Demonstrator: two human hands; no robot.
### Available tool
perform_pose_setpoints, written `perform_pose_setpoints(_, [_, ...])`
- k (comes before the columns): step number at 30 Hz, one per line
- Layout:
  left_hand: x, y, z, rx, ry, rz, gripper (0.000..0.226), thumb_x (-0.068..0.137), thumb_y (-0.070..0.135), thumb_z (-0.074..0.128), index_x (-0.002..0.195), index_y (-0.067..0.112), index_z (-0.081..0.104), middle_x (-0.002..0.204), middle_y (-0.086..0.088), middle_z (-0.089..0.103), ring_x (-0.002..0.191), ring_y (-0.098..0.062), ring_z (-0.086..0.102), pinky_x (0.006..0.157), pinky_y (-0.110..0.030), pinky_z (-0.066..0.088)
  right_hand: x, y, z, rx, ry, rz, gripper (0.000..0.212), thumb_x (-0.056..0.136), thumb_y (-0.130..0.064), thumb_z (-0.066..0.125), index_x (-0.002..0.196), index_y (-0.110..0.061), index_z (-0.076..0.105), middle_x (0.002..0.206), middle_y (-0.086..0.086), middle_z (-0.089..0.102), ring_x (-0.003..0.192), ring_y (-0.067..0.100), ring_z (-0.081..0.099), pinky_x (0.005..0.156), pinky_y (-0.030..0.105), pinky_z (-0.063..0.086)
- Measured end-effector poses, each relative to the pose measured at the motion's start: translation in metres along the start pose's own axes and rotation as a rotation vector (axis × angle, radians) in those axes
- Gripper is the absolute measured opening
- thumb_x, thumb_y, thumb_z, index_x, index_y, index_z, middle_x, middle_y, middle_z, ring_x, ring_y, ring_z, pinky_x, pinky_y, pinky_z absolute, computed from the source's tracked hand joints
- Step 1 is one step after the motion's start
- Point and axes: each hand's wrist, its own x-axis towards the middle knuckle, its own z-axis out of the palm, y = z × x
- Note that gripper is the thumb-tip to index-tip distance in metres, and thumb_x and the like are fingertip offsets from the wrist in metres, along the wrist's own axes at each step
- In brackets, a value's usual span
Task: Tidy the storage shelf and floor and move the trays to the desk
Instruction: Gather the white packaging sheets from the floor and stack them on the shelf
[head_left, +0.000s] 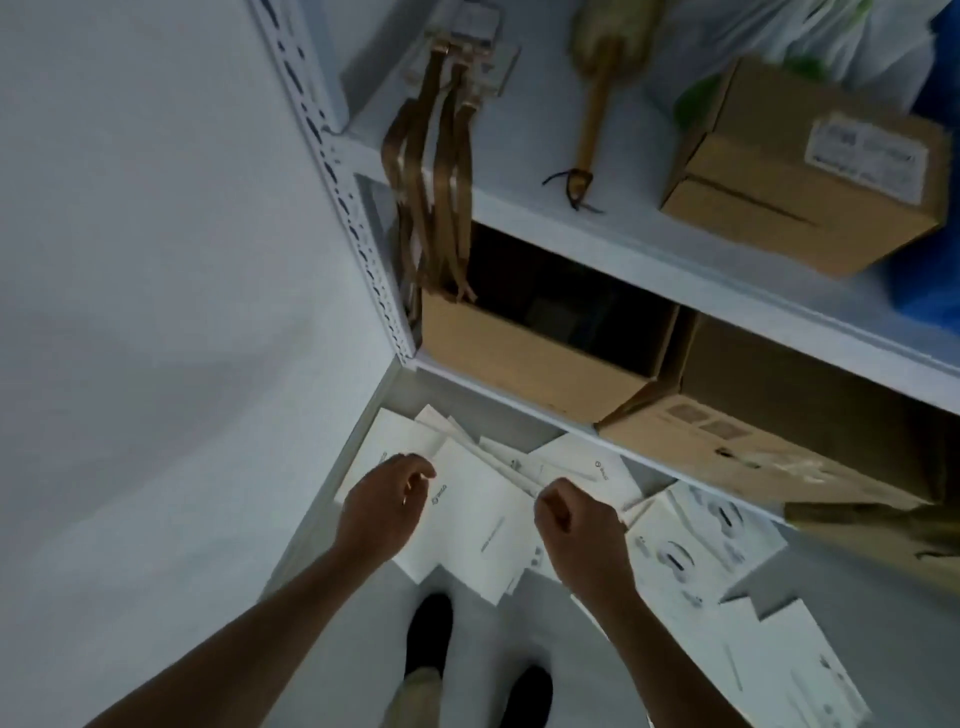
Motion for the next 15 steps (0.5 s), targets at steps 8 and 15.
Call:
perform_pose_setpoints(8, [-0.042, -0.168, 0.208, -0.049, -0.45, -0.745, 0.024, 0.09, 0.029, 0.057, 0.107, 0.017, 0.07, 0.115, -0.01, 0.069, 0.104, -0.03, 0.065, 0.089, -0.037, 0.053, 0.019, 0.226, 0.189, -0.284, -0.6, 0.313, 0.022, 0.089, -0.026, 0.055, 0.094, -0.013, 0.072, 0.1, 0.01, 0.075, 0.1, 0.03, 0.068, 0.082, 0.035, 0.052])
perform_pose_setpoints(15, [0.038, -0.265, 0.416, -0.64, -0.238, -1.191, 0.037, 0.09, 0.029, 0.062, 0.115, 0.002, 0.057, 0.096, -0.017, 0.059, 0.088, -0.029, 0.061, 0.074, -0.036, 0.048, 0.172, 0.377, 0.34, -0.428, -0.571, 0.264, 0.049, 0.086, -0.033, 0.063, 0.132, -0.015, 0.06, 0.132, 0.007, 0.065, 0.12, 0.027, 0.062, 0.099, 0.031, 0.049])
